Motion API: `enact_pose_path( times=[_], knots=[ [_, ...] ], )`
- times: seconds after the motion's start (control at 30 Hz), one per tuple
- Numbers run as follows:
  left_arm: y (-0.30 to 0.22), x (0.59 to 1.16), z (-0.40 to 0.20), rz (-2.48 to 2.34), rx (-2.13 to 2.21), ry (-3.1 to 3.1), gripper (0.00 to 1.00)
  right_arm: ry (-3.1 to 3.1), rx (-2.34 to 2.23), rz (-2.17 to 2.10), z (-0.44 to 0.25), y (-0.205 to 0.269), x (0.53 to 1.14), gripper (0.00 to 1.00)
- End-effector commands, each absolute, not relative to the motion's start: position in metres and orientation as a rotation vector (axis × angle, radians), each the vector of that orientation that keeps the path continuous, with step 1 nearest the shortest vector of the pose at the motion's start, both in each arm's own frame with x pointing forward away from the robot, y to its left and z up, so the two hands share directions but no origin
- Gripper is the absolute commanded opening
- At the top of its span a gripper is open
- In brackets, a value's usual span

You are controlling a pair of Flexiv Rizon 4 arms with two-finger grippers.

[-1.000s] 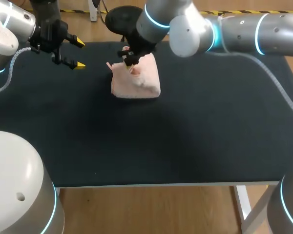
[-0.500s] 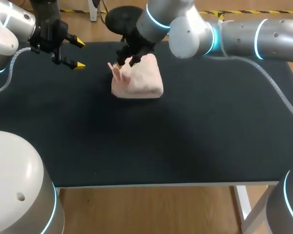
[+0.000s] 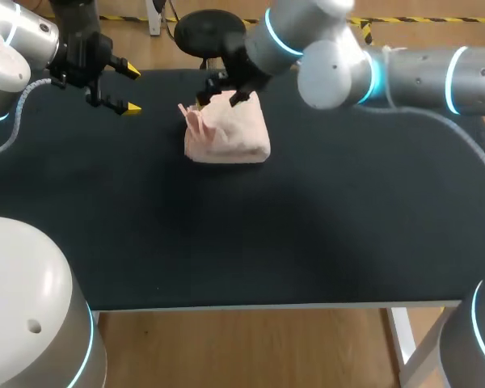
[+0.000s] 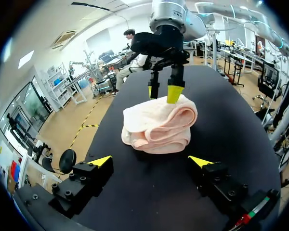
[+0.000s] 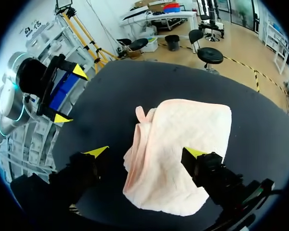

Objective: Fold the towel

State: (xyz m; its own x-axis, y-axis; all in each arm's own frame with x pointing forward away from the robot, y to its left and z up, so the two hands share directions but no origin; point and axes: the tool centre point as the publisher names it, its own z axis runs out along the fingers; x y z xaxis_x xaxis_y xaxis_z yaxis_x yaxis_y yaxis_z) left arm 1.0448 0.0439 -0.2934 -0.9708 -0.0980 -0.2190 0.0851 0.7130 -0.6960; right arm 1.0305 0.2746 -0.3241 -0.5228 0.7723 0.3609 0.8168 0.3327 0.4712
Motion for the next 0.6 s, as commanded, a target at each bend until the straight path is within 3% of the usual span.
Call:
enact_pose_path(
  times=[0.03, 0.6],
  knots=[
    [0.044, 1.044, -0.294, -1.109, -0.008, 2.675, 1.0, -2.282, -1.447, -1.205, -0.314, 0.233, 1.011, 1.0],
    [0.044, 1.044, -0.294, -1.109, -0.008, 2.675, 1.0, -1.856, -1.614, -1.501, -0.307, 0.134, 1.025, 1.0]
  ],
)
